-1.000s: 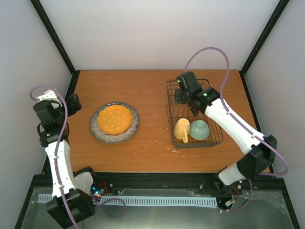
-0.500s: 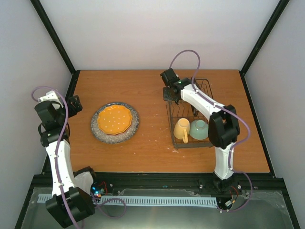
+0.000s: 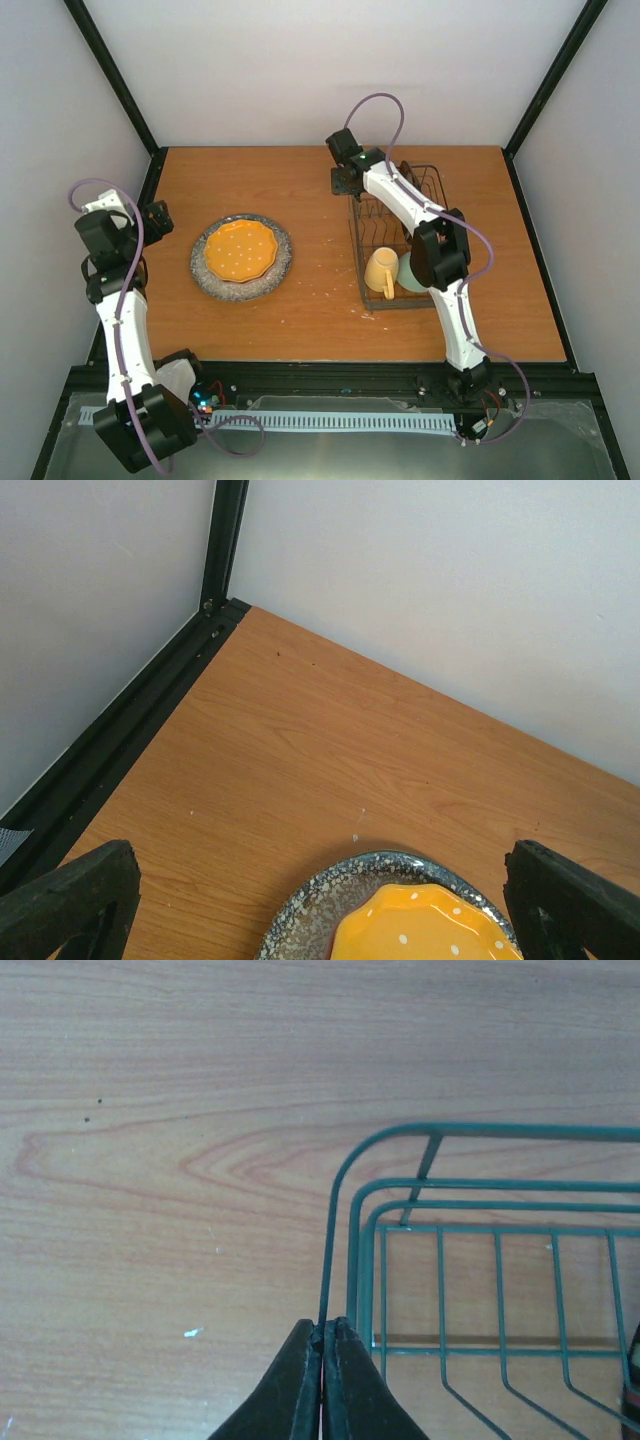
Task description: Load the mixed dishes into the dish rack
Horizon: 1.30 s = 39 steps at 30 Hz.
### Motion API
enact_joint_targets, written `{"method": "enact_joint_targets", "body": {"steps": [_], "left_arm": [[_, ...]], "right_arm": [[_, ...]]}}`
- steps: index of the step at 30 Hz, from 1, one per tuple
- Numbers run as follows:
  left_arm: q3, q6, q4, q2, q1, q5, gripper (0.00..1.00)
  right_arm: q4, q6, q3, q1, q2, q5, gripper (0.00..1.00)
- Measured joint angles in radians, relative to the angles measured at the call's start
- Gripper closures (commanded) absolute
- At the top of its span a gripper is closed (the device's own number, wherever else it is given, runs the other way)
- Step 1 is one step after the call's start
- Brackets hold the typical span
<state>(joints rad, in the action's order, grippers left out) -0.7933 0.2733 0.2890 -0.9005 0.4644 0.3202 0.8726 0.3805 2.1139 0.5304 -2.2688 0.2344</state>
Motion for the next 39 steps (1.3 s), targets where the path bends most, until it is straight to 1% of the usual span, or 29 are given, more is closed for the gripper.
{"method": "enact_joint_targets", "body": {"steps": [4,9,12,16,22,26,29,30,33,35,36,39], "left_arm": [[0.002,0.0,-0.005,-0.008,0.0,-0.001,0.0],[0.01,0.0,-0.012,-0.023,0.0,-0.002,0.0],[0.012,0.0,-0.013,-0.031,0.0,-0.002,0.0],[0.012,0.0,-0.013,-0.037,0.0,-0.002,0.0],[0.012,0.0,-0.013,-0.038,0.0,-0.002,0.0],[0.012,0.0,-0.013,-0.037,0.0,-0.002,0.0],[0.012,0.0,-0.013,-0.037,0.0,-0.002,0.0],[0.012,0.0,-0.013,-0.037,0.0,-0.002,0.0],[0.012,0.0,-0.013,-0.035,0.0,-0.002,0.0],[0.012,0.0,-0.013,-0.034,0.0,-0.002,0.0],[0.012,0.0,-0.012,-0.033,0.0,-0.002,0.0],[0.012,0.0,-0.013,-0.031,0.0,-0.002,0.0]], "right_arm": [[0.037,-0.009,0.096,-0.01,-0.057,-0.001,0.97],[0.044,-0.02,0.129,-0.025,-0.075,-0.011,0.97],[0.013,-0.033,0.107,-0.031,-0.068,-0.024,0.97],[-0.055,-0.055,0.009,-0.04,-0.006,-0.059,0.97],[-0.104,-0.075,-0.068,-0.053,0.095,-0.052,0.97],[-0.114,-0.078,-0.082,-0.062,0.146,-0.034,0.97],[-0.091,-0.077,-0.069,-0.073,0.134,-0.023,0.97],[-0.078,-0.077,-0.061,-0.077,0.12,-0.02,0.95],[-0.047,-0.07,-0.047,-0.082,0.066,-0.01,0.75],[-0.021,-0.069,-0.047,-0.085,0.028,-0.006,0.64],[-0.011,-0.067,-0.046,-0.085,0.013,-0.006,0.62],[0.022,-0.06,-0.036,-0.085,-0.021,-0.006,0.6]]}}
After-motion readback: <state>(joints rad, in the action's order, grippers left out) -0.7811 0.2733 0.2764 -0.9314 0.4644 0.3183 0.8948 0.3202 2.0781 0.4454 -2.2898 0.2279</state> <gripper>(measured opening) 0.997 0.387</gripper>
